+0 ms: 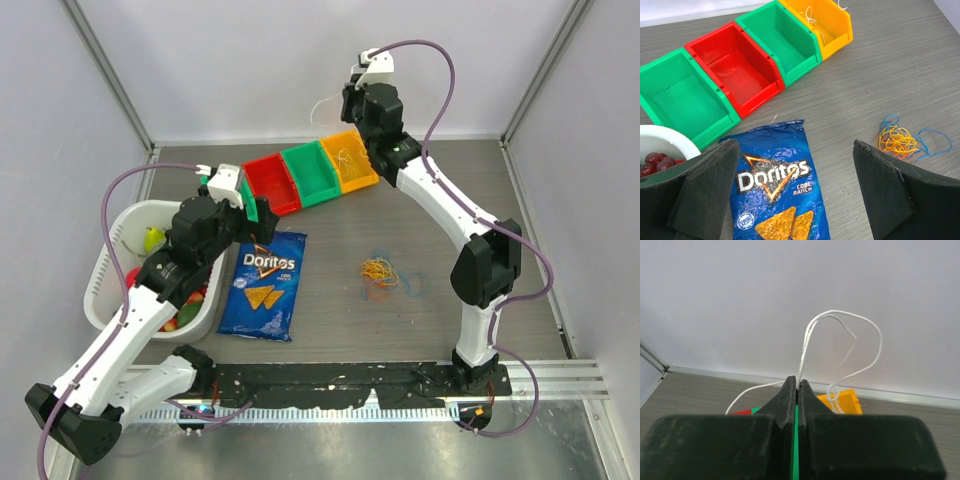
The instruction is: Untangle the cables
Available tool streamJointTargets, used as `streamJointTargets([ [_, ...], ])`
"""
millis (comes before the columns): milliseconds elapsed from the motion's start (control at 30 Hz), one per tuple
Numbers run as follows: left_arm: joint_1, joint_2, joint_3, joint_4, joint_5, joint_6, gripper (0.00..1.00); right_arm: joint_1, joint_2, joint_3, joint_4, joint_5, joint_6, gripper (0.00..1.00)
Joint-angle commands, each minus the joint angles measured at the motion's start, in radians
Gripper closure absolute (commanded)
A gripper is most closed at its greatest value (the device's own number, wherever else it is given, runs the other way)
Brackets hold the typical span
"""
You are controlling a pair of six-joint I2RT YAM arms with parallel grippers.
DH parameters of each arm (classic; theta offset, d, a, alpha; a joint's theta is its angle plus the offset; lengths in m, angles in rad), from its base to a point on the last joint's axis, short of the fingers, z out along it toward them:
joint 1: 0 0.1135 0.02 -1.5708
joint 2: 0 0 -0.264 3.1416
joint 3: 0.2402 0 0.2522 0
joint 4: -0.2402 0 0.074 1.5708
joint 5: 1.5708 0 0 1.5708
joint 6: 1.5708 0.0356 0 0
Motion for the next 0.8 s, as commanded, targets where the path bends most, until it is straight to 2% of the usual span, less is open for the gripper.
streamJointTargets([
  [0, -0.002, -0.024, 0.004, 0.052, -0.02, 0.012, 0.0, -0.009, -0.053, -0.008, 0.07, 0.04, 0.002, 0.99],
  [200, -0.003, -0.024, 0.0, 0.051, -0.026, 0.015, 0.0, -0.01, -0.031, -0.025, 0.086, 0.048, 0.018, 0.99],
  [567, -0.003, -0.03, -0.006, 0.057, -0.02, 0.012, 0.0, -0.01, -0.067, 0.161, 0.041, 0.059, -0.066, 0.99],
  [767, -0.003, -0.029, -0.008, 0.058, -0.019, 0.009, 0.0, -0.01, -0.062, 0.144, 0.055, 0.039, -0.035, 0.99],
])
